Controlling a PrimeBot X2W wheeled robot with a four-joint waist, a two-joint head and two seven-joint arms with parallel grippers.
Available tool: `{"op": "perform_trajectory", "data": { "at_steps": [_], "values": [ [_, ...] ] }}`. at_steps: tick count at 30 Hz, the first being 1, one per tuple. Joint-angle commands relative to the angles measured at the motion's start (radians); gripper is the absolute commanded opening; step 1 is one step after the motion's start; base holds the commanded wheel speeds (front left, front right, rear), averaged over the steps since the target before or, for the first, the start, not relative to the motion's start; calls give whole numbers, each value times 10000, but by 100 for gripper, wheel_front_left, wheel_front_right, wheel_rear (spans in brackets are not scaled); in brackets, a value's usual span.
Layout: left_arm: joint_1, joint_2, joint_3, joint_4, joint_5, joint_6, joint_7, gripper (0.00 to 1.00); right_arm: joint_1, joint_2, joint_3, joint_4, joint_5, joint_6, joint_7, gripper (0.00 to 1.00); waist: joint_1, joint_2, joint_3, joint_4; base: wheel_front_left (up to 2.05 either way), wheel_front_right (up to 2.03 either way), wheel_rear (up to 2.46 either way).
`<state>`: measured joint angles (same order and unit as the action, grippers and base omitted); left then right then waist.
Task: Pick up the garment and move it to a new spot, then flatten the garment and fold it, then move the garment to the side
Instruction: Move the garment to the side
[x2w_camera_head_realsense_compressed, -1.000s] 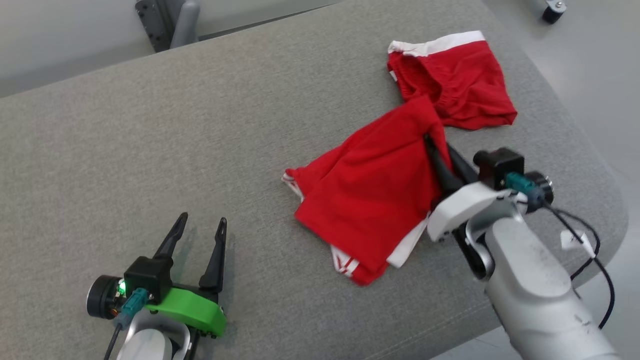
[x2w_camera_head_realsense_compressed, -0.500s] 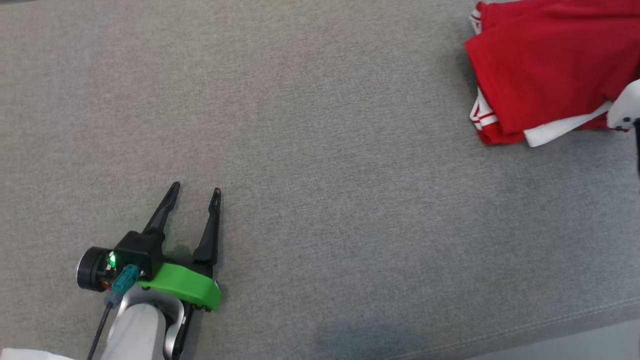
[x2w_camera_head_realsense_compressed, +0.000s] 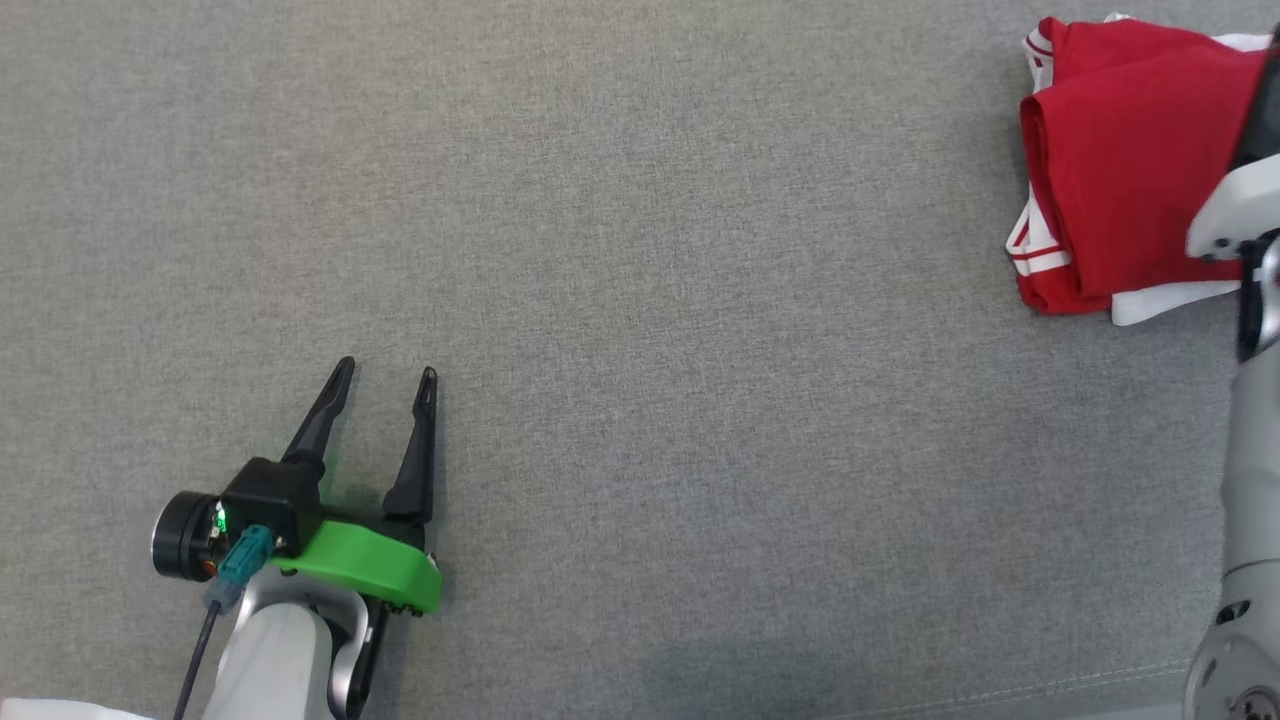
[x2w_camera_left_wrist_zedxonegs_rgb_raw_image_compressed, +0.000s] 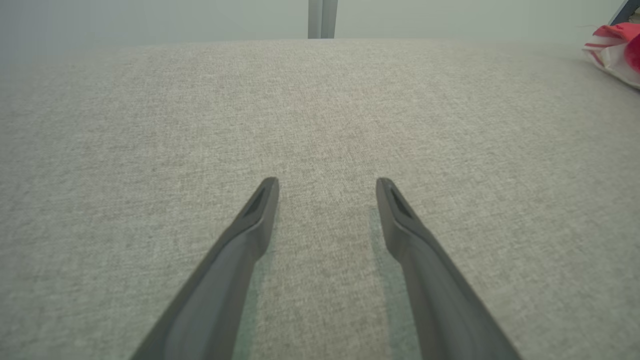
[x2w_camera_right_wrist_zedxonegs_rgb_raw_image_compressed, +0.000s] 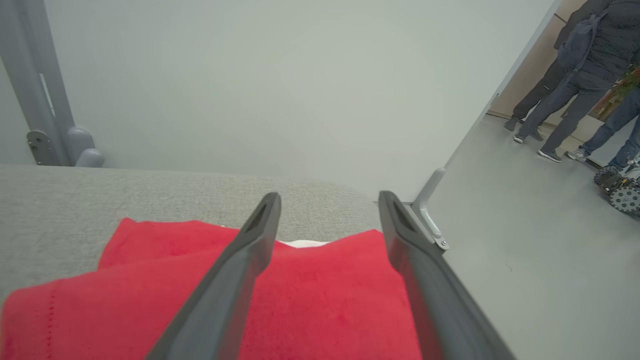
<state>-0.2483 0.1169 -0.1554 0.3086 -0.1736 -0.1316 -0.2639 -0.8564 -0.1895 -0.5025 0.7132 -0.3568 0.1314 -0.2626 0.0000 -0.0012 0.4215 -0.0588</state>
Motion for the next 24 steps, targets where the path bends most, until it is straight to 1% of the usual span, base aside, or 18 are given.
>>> {"op": "perform_trajectory", "data": {
  "at_steps": [1,5,11,18,24],
  "values": [
    [178,-15,94,36,54,21,3,100,391,296,406,-320,271,-16,-21,100,0,12,-435,-54,0,0,0],
    [383,-162,200,76,40,21,3,100,1197,744,1532,-977,1032,-16,-22,100,0,12,-1010,-45,0,0,0],
    [759,-307,488,190,72,21,3,100,2567,1009,2979,-1479,2379,-16,-23,100,0,12,-1880,95,0,0,0],
    [1210,-479,778,231,131,21,3,100,3870,1246,3646,-1578,3260,-16,-23,100,0,12,-2554,389,0,0,0],
    [1638,-559,1050,267,127,21,3,100,4986,1347,3889,-1676,3731,-16,-23,100,0,12,-3019,707,0,0,0]
  ]
}}
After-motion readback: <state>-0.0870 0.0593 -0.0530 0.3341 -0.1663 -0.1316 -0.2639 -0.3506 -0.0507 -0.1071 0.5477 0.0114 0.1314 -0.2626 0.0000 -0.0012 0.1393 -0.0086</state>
